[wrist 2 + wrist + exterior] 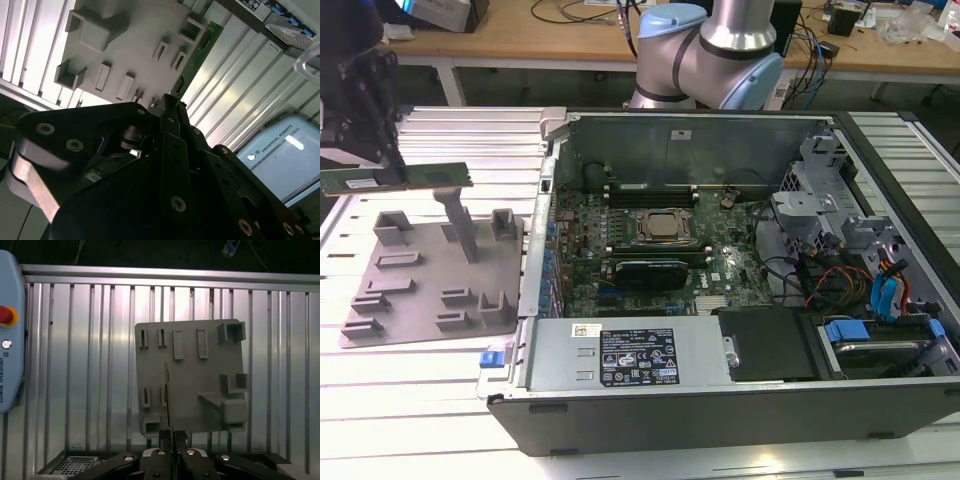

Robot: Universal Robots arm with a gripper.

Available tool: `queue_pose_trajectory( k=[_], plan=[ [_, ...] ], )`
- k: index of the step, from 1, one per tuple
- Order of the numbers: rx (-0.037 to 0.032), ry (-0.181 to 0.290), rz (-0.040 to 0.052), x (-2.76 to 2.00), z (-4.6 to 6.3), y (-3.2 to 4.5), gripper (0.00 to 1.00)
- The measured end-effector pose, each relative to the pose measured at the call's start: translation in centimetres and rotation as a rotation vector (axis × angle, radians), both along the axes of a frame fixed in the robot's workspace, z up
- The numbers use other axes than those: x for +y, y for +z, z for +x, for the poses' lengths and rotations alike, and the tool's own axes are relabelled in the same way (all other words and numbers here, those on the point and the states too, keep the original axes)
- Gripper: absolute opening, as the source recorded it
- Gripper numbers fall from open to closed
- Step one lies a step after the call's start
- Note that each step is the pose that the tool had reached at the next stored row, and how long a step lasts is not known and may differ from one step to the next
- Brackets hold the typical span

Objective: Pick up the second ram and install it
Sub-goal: 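Pick up the second ram and move it above second insertion slot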

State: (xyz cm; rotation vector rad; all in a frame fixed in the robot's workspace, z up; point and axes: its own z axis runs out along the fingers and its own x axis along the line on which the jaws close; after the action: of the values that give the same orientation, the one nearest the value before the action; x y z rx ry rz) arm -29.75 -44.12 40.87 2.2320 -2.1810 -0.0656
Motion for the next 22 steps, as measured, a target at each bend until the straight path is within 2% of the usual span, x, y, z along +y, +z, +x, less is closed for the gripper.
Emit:
queue_pose_trajectory(
  k=[6, 12, 16, 22],
  plan=[
    [0.0002, 0.0, -0.0042, 0.03, 2.6, -0.01, 0.11],
    [0.0007, 0.0, -0.0059, 0.04, 4.1, 0.0, 0.11],
    [0.0018, 0.0, -0.007, 0.19, 5.7, -0.01, 0.11],
    [0.0031, 0.0, -0.0076, 0.33, 7.5, -0.01, 0.11]
  ],
)
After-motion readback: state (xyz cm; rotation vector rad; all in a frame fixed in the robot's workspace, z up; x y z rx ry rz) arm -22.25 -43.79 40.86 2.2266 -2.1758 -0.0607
